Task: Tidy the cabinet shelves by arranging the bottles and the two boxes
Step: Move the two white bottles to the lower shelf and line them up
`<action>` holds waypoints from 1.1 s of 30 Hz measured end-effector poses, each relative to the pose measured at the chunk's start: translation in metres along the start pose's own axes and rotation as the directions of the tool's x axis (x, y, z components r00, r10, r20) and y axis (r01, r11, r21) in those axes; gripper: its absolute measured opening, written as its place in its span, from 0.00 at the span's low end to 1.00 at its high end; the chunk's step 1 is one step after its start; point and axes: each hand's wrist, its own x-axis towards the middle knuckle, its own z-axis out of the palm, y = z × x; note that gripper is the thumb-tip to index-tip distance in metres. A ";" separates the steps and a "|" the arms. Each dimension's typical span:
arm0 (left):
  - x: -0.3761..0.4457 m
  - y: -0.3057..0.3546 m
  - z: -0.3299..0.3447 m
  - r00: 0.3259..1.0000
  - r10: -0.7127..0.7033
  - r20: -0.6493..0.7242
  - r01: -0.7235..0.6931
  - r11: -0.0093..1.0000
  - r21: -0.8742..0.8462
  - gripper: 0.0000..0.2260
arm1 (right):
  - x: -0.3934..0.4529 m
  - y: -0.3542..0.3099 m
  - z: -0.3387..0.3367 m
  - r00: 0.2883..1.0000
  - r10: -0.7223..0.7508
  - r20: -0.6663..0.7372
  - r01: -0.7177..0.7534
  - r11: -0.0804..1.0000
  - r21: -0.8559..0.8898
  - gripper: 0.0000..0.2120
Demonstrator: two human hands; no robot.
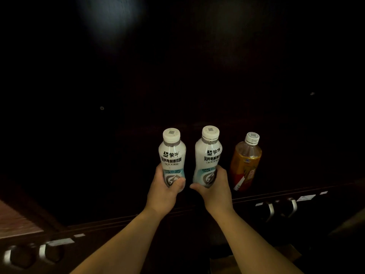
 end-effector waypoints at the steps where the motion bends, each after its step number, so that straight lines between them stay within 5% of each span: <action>1: 0.000 0.000 0.000 1.000 -0.001 0.000 0.001 1.000 0.002 0.27 | 0.000 -0.001 0.000 1.000 -0.007 -0.005 0.007 1.000 -0.011 0.43; 33: -0.007 0.001 0.000 0.986 -0.052 0.157 0.023 0.983 0.182 0.36 | -0.009 0.016 -0.025 0.990 -0.014 0.142 0.007 0.999 0.050 0.39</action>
